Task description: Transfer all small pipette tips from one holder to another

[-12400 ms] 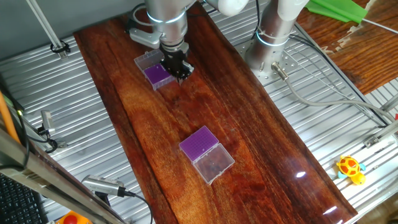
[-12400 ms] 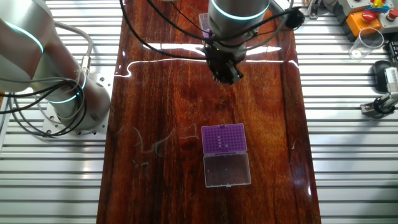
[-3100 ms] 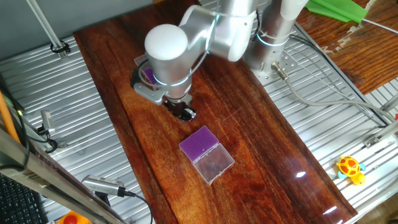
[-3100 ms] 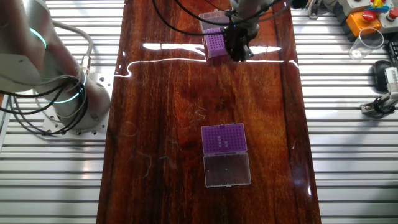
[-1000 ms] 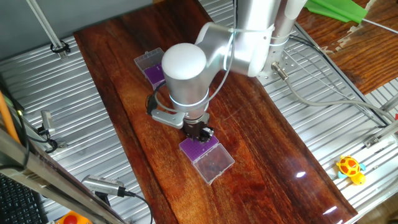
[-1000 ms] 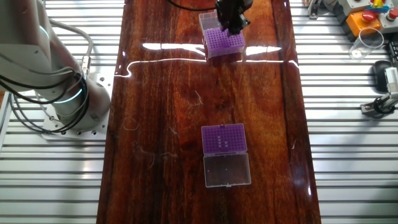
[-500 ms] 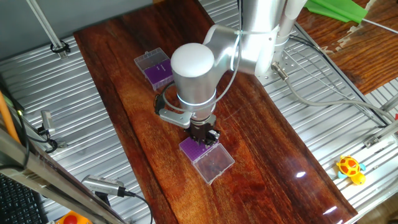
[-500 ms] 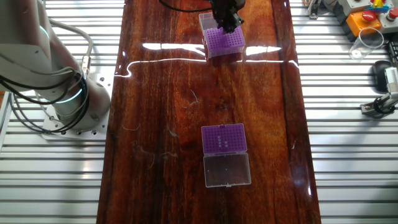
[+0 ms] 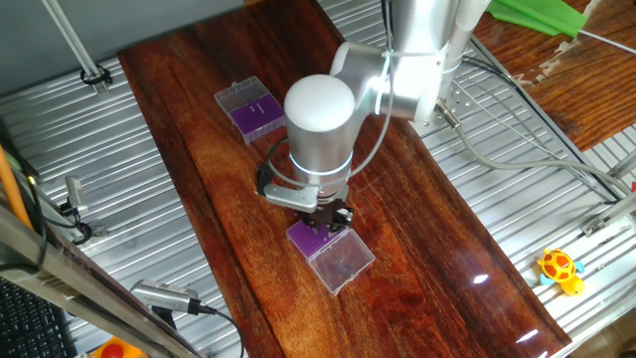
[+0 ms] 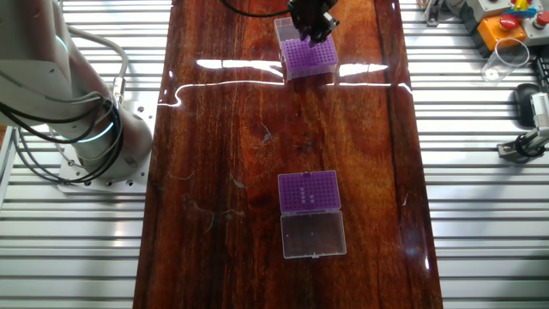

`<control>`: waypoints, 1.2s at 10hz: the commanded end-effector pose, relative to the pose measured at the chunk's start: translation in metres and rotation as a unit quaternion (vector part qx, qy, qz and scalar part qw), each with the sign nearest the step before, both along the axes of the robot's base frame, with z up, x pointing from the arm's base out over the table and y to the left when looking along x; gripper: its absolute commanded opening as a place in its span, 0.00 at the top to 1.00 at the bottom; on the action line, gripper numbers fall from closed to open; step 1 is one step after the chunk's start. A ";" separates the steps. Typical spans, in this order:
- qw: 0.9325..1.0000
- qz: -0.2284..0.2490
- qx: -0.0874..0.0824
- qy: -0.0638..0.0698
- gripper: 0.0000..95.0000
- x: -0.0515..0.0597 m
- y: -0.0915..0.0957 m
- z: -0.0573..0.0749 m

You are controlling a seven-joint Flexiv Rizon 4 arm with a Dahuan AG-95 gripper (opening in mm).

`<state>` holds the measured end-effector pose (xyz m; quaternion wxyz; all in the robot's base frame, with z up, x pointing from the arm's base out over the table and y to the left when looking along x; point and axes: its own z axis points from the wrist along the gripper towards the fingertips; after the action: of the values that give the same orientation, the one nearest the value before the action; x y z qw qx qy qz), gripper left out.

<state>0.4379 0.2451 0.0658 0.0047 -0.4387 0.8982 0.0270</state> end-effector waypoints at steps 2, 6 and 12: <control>0.992 0.124 -0.011 -0.008 0.80 0.006 0.000 0.001; 0.980 0.198 -0.015 -0.023 0.80 0.009 0.000 0.002; 0.961 0.273 -0.018 -0.044 0.80 0.011 0.006 -0.002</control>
<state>0.4483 0.2495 0.0645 0.0288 -0.6653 0.7459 -0.0082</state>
